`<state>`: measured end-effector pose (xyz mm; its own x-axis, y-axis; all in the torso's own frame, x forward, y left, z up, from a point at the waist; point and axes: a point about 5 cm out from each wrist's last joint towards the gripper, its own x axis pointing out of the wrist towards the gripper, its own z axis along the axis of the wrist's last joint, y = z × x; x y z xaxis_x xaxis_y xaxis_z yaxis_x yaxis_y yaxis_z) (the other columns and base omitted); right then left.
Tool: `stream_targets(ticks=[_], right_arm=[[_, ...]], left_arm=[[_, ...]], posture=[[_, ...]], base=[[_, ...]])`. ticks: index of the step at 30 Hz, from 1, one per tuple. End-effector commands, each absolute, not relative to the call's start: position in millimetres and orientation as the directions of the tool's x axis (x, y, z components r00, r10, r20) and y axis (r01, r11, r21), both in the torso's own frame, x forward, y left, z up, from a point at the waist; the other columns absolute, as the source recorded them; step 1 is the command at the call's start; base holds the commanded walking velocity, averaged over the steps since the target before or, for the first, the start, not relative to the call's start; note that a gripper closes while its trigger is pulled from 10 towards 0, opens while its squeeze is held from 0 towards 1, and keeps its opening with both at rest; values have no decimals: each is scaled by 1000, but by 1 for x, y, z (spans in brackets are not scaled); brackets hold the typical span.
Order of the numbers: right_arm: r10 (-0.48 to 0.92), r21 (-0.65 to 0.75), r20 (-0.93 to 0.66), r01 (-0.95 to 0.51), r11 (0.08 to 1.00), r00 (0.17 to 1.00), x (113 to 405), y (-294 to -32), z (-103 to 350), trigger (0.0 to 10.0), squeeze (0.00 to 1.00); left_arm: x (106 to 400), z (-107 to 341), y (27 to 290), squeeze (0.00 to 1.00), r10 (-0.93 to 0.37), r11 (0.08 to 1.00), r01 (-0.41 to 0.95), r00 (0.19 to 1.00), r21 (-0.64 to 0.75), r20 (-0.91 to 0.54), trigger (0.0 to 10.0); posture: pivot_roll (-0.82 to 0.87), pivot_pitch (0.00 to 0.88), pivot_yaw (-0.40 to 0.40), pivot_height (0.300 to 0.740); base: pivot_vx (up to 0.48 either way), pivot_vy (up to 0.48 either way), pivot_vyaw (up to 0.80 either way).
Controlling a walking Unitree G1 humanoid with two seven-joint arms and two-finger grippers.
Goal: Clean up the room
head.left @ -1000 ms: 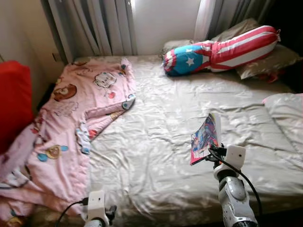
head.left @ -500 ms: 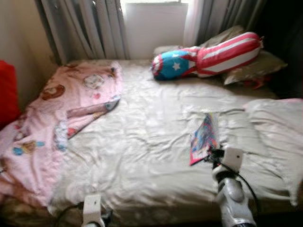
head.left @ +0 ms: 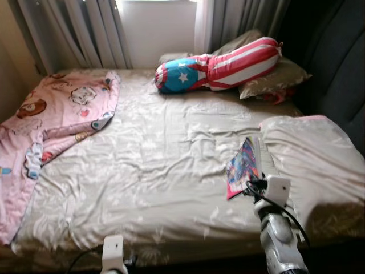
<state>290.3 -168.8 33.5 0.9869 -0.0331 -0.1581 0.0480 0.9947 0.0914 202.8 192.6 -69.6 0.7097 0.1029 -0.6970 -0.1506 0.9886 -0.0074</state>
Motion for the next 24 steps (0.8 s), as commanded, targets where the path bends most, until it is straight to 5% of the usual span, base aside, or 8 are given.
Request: stream_targets(ticks=[1, 24], right_arm=[[-29, 85, -112, 38, 996, 993, 295, -168, 43, 10000, 0], [-45, 74, -127, 55, 996, 991, 297, -169, 41, 10000, 0]], left_arm=[[201, -70, 196, 0, 119, 986, -166, 706, 0, -698, 10000], [198, -72, 198, 0, 72, 993, -120, 702, -18, -709, 10000]], posture=[[-62, 0, 9, 740], [-66, 0, 18, 740]], base=[[0, 0, 0], [227, 0, 120]])
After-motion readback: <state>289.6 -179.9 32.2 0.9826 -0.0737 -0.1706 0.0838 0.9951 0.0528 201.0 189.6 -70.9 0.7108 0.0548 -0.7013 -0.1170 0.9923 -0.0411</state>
